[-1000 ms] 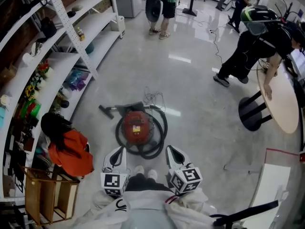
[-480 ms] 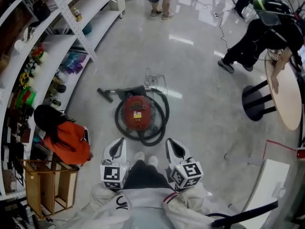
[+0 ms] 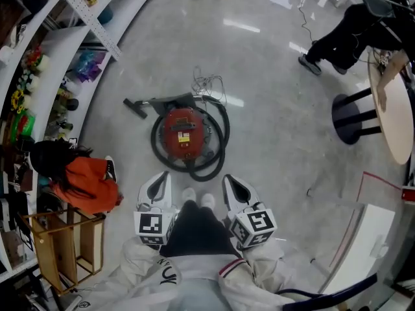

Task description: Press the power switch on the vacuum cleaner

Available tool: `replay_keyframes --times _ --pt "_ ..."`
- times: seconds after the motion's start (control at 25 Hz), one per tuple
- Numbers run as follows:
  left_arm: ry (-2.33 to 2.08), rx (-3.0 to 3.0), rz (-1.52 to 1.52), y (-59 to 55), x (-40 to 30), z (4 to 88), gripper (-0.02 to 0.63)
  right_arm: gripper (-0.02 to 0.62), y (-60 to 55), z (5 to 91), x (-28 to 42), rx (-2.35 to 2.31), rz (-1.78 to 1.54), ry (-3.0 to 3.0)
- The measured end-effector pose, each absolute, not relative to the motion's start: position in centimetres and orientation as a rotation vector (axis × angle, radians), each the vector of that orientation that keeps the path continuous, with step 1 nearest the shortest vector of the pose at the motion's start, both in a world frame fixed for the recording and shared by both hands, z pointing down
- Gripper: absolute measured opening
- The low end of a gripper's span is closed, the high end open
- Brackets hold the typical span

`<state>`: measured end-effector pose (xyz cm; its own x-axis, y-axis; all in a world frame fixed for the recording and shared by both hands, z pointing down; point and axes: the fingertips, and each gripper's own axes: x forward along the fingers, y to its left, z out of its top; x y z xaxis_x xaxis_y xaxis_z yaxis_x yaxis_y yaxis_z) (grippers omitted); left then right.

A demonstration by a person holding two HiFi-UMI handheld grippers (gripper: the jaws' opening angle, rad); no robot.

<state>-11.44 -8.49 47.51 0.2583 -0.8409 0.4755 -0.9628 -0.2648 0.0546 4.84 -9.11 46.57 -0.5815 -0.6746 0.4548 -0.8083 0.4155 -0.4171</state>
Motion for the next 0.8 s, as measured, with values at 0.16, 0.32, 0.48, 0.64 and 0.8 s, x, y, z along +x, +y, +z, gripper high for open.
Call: replay_keyframes --times 0.16,0.32,0.48,0.64,0.8 --pt "-1.642 2.186 0.516 -9.0 -11.7 48.9 0.0 0.002 -9.7 47.6 4.3 1.304 0.913 -2.44" --pt "-1.63 2.166 0.531 -9.4 -11.9 50.7 0.0 0.002 -10.3 49.0 4.0 1.307 0.924 -2.42" --pt "-1.604 2.158 0.536 -9.9 -11.6 52.9 0.0 0.002 -10.4 51.2 3.5 1.288 0.931 -2.408" --pt "-1.59 2.173 0.564 -10.6 -11.3 55.5 0.0 0.002 -10.7 53.3 2.8 1.282 0.926 -2.4" --pt "-1.566 2.187 0.603 -11.1 -11.1 57.7 0.0 0.002 -11.1 55.1 2.4 1.29 0.939 -2.391"
